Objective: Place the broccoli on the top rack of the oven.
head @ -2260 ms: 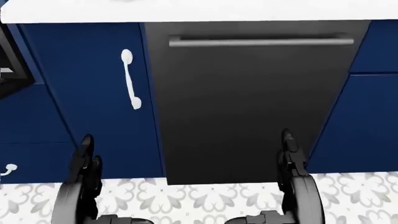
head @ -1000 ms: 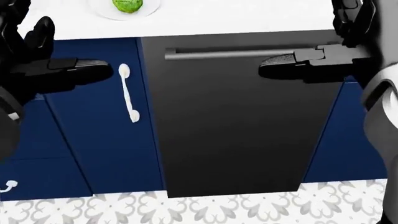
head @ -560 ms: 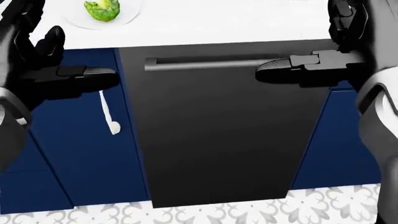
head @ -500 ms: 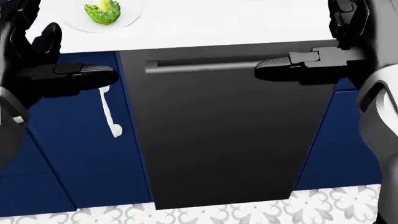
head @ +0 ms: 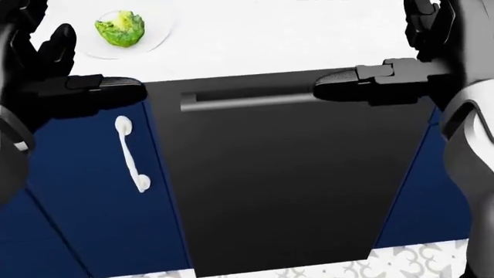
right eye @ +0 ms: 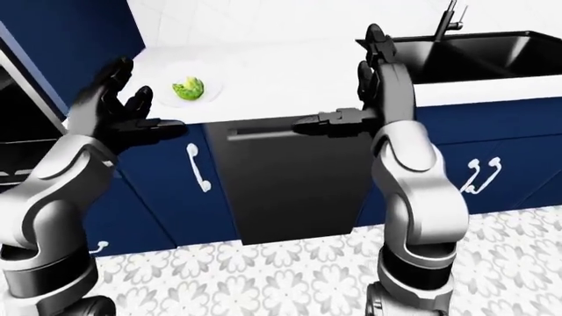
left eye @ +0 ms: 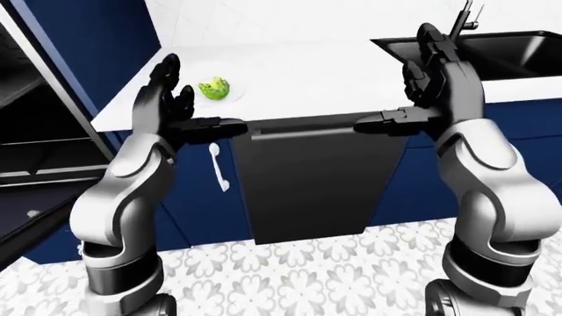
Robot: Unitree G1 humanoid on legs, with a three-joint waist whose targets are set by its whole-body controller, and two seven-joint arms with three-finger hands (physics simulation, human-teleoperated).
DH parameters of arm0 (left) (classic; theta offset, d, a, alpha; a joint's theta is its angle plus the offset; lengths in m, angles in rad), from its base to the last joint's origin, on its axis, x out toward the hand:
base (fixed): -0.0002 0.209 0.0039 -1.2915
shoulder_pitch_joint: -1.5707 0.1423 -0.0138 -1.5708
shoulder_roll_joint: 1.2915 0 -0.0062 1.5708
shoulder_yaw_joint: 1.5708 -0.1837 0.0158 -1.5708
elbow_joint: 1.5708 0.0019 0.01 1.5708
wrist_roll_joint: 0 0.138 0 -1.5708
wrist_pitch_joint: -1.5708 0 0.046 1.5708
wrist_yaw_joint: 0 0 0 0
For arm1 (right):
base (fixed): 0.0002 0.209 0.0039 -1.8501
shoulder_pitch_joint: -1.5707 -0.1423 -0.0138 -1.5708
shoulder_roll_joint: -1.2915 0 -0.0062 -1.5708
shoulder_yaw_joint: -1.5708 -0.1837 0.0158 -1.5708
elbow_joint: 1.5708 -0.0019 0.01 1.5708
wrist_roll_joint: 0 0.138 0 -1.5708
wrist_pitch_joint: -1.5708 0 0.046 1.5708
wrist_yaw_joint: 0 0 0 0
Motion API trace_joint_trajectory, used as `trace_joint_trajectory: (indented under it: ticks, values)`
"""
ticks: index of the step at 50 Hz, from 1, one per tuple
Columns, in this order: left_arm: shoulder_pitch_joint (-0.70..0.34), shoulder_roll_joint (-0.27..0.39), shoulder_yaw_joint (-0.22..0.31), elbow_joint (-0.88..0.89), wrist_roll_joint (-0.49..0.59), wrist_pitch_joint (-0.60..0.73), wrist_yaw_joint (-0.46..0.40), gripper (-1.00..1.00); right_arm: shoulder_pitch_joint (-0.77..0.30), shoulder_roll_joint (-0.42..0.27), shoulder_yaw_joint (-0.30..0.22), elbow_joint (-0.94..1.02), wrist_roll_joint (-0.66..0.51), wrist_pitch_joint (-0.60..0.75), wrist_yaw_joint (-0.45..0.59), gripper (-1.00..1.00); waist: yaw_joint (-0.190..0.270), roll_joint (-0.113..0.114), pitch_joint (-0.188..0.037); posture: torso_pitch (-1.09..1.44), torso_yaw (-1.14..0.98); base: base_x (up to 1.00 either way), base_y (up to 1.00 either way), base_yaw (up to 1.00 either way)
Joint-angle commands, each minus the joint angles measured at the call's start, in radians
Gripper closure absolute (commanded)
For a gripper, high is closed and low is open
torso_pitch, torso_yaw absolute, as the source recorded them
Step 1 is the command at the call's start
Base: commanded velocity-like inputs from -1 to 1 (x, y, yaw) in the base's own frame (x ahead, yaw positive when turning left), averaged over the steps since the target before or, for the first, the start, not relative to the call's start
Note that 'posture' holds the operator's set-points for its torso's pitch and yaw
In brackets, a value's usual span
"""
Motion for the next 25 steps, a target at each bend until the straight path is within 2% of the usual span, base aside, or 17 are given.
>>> trace_joint_trajectory:
  ticks: [1,3,5,6,7,8,9,10,17,19,21,22,23,24,25]
  values:
    - [-0.029,0.015,0.020,-0.029,0.009,-0.037,0.004,-1.00,-0.029,-0.004,0.001,-0.026,0.007,-0.037,0.004,-1.00,0.005,-0.002,-0.016,0.00,0.00,0.00,0.18,0.00]
    - [-0.028,0.015,0.020,-0.028,0.009,-0.040,0.002,-1.00,-0.028,-0.004,0.001,-0.024,0.007,-0.040,0.004,-1.00,0.005,0.019,-0.009,0.00,0.00,0.00,0.18,0.00]
    - [-0.025,0.013,0.018,-0.028,0.011,-0.042,0.002,-1.00,-0.028,-0.005,0.000,-0.027,0.009,-0.035,0.003,-1.00,0.001,0.057,-0.012,0.00,0.00,0.00,0.17,0.00]
    - [-0.027,0.013,0.018,-0.032,0.010,-0.037,0.003,-1.00,-0.028,-0.005,0.000,-0.026,0.010,-0.037,0.003,-1.00,-0.002,0.089,-0.019,0.00,0.00,0.00,0.17,0.00]
    - [-0.028,0.013,0.019,-0.032,0.009,-0.036,0.004,-1.00,-0.026,-0.005,-0.001,-0.026,0.011,-0.041,0.004,-1.00,0.000,0.133,-0.031,0.00,0.00,0.02,0.18,0.00]
    - [-0.026,0.013,0.019,-0.031,0.010,-0.039,0.002,-1.00,-0.023,-0.005,-0.001,-0.026,0.011,-0.043,0.004,-1.00,0.003,0.081,-0.023,0.00,0.00,0.05,0.15,0.00]
    - [-0.026,0.013,0.019,-0.034,0.010,-0.037,0.003,-1.00,-0.027,-0.006,0.000,-0.031,0.012,-0.035,0.003,-1.00,0.002,0.096,-0.016,0.00,0.00,0.05,0.14,0.00]
    - [-0.025,0.012,0.018,-0.034,0.010,-0.037,0.002,-1.00,-0.028,-0.006,0.001,-0.032,0.013,-0.033,0.002,-1.00,0.006,0.091,-0.016,0.00,0.00,0.07,0.15,0.00]
    - [-0.025,0.012,0.019,-0.035,0.011,-0.036,0.003,-1.00,-0.028,-0.006,0.001,-0.033,0.014,-0.031,0.000,-1.00,0.008,0.025,-0.009,0.00,0.00,0.08,0.12,0.00]
    - [-0.029,0.013,0.020,-0.040,0.008,-0.029,0.005,-1.00,-0.026,-0.006,0.002,-0.033,0.013,-0.034,0.000,-1.00,0.009,0.016,-0.005,0.00,0.00,0.16,0.00,0.00]
    - [-0.026,0.012,0.019,-0.041,0.009,-0.031,0.004,-1.00,-0.025,-0.006,0.002,-0.034,0.013,-0.036,0.002,-1.00,0.013,-0.012,0.000,0.00,0.00,0.21,0.00,0.00]
    - [-0.026,0.012,0.018,-0.037,0.010,-0.035,0.003,-1.00,-0.027,-0.007,0.001,-0.034,0.014,-0.032,0.002,-1.00,0.016,-0.033,-0.001,0.00,0.00,0.22,0.00,0.00]
    - [-0.024,0.011,0.017,-0.029,0.013,-0.041,0.001,-1.00,-0.029,-0.007,0.001,-0.036,0.015,-0.030,0.001,-1.00,0.017,-0.066,-0.011,0.00,0.00,0.23,0.00,0.00]
    - [-0.023,0.010,0.017,-0.029,0.013,-0.041,0.000,-1.00,-0.027,-0.006,0.003,-0.034,0.014,-0.034,0.002,-1.00,0.009,-0.031,0.003,0.00,0.00,0.21,0.00,0.00]
    - [-0.025,0.011,0.020,-0.034,0.011,-0.036,0.002,-1.00,-0.026,-0.006,0.004,-0.032,0.013,-0.038,0.003,-1.00,0.017,-0.039,0.005,0.00,0.00,0.22,0.00,0.00]
